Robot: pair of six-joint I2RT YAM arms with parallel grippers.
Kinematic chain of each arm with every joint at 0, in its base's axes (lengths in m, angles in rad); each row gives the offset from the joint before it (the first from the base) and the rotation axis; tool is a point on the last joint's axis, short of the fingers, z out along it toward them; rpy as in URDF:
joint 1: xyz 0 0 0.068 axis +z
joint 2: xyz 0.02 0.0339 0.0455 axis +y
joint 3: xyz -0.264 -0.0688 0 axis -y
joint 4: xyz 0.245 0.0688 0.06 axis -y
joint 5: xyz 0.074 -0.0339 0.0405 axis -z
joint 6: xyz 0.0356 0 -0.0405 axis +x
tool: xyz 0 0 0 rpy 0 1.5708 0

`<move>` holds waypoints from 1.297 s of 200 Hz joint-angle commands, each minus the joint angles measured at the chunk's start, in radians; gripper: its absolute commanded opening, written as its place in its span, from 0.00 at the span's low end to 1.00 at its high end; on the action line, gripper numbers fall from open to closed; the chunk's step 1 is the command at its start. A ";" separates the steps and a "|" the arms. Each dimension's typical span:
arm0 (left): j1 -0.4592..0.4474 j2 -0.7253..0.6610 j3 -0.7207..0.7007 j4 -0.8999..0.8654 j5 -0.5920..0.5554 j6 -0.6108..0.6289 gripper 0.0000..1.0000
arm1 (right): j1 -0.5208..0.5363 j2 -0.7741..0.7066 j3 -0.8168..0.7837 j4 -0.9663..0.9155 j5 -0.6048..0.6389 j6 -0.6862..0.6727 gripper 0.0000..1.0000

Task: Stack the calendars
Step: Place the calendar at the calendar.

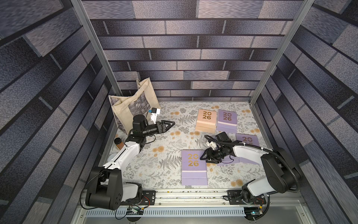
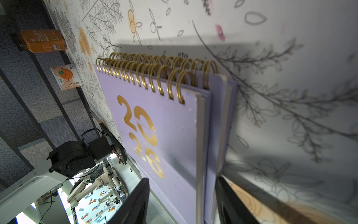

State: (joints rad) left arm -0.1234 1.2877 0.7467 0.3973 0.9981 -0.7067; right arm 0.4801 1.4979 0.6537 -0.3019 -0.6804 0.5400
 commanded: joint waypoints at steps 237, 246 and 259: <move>-0.055 0.472 0.509 -0.231 -0.071 0.076 0.94 | -0.189 0.054 0.501 -0.338 0.154 -0.195 0.70; -0.061 0.544 0.608 -0.272 -0.063 0.080 0.95 | -0.207 0.099 0.572 -0.358 0.166 -0.214 0.72; -0.073 0.658 0.755 -0.349 -0.053 0.098 0.98 | -0.236 0.167 0.666 -0.371 0.177 -0.221 0.74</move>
State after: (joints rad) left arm -0.1772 1.7996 1.2987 0.1852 0.9230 -0.6525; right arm 0.2810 1.5631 1.1870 -0.5774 -0.5476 0.3862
